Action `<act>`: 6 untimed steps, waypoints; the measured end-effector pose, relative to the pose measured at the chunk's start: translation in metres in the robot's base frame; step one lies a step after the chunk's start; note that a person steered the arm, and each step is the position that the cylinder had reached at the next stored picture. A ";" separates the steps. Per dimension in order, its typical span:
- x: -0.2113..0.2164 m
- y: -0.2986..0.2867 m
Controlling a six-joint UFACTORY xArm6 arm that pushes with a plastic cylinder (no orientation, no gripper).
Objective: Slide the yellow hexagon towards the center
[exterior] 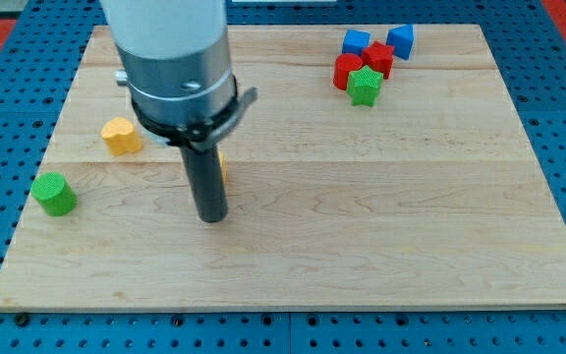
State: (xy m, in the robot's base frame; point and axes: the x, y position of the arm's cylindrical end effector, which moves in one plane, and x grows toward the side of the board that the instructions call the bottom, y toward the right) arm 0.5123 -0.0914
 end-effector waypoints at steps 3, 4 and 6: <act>-0.068 0.029; -0.086 0.056; -0.092 0.066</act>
